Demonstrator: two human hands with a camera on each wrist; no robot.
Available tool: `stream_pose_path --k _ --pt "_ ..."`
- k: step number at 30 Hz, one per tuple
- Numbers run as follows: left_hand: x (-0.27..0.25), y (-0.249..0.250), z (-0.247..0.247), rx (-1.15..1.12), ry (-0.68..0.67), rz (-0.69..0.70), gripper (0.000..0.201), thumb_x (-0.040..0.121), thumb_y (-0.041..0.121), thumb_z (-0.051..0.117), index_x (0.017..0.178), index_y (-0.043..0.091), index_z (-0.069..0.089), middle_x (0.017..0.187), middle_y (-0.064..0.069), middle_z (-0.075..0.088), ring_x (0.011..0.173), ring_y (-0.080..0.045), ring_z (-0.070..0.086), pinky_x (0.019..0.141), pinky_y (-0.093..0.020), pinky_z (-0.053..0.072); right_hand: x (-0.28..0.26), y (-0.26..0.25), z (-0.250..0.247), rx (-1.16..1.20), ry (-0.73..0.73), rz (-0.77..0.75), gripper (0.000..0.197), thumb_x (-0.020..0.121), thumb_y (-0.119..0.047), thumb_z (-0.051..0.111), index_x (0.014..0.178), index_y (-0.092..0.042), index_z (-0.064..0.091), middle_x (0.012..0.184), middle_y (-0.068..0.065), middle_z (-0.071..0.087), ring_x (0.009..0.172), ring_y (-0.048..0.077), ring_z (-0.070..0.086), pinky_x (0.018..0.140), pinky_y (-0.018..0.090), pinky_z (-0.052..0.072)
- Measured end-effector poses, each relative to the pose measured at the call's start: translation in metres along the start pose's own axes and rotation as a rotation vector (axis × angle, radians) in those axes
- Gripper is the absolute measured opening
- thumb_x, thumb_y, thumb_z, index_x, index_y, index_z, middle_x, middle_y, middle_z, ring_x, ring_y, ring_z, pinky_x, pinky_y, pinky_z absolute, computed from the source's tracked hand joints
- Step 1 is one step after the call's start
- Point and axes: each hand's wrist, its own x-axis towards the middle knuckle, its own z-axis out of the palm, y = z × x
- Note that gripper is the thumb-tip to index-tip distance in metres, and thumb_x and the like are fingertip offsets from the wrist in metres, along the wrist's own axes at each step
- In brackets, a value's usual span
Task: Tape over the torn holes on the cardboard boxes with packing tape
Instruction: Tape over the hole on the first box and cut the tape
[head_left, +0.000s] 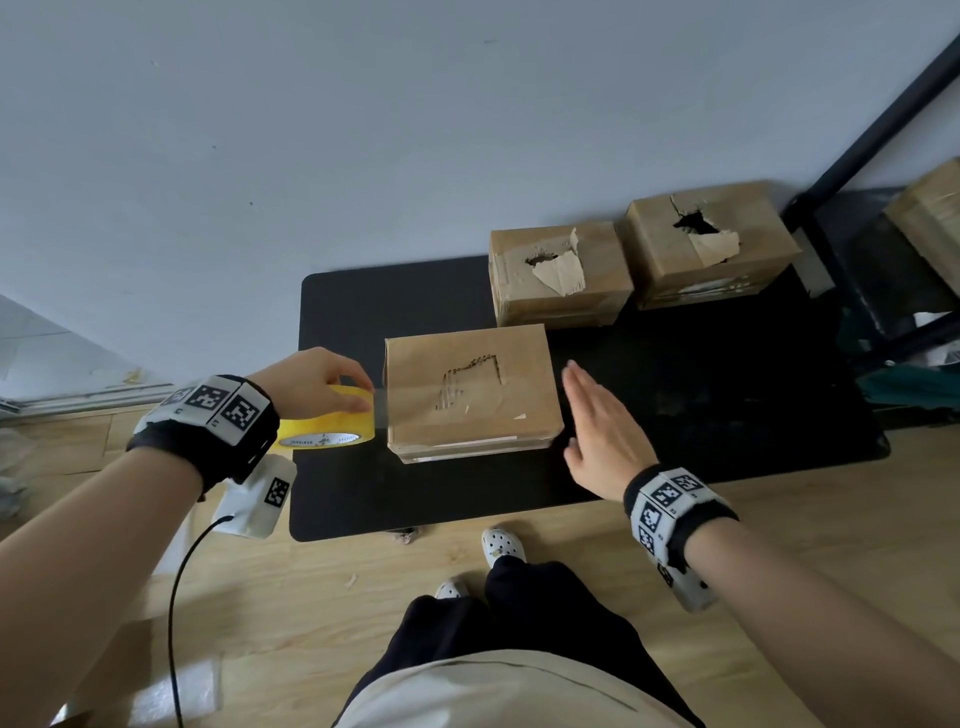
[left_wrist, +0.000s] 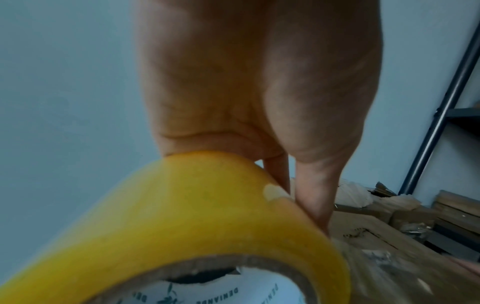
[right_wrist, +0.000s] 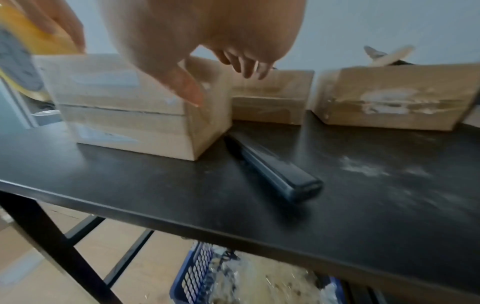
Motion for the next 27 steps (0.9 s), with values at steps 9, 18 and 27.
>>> stream_pose_path --k 9,18,27 --pt "-0.003 0.006 -0.005 -0.053 -0.049 0.057 0.022 0.09 0.023 0.057 0.111 0.024 0.064 0.106 0.009 0.061 0.099 -0.009 0.054 0.085 -0.02 0.034 0.014 0.02 0.021 -0.053 -0.136 0.275 0.038 0.094 -0.031 0.057 0.122 -0.006 0.052 0.12 0.011 0.052 0.109 0.025 0.053 0.084 0.033 0.048" --pt "-0.002 0.009 -0.005 -0.028 -0.105 0.054 0.027 0.091 0.016 0.054 0.116 0.026 0.058 0.11 0.011 0.056 0.101 -0.009 0.051 0.086 -0.02 0.033 0.016 0.025 0.006 0.061 -0.228 0.433 0.033 0.096 -0.023 0.055 0.12 -0.001 0.049 0.121 0.015 0.048 0.103 0.031 0.057 0.073 0.03 0.041" --pt "0.0 0.01 -0.004 0.056 -0.139 0.052 0.031 0.091 0.014 0.051 0.121 0.025 0.056 0.118 0.007 0.054 0.103 -0.009 0.045 0.089 -0.02 0.031 0.005 0.014 -0.069 0.547 -0.043 0.422 0.031 0.094 -0.024 0.057 0.121 -0.009 0.052 0.106 0.007 0.063 0.096 0.027 0.063 0.085 0.038 0.05"
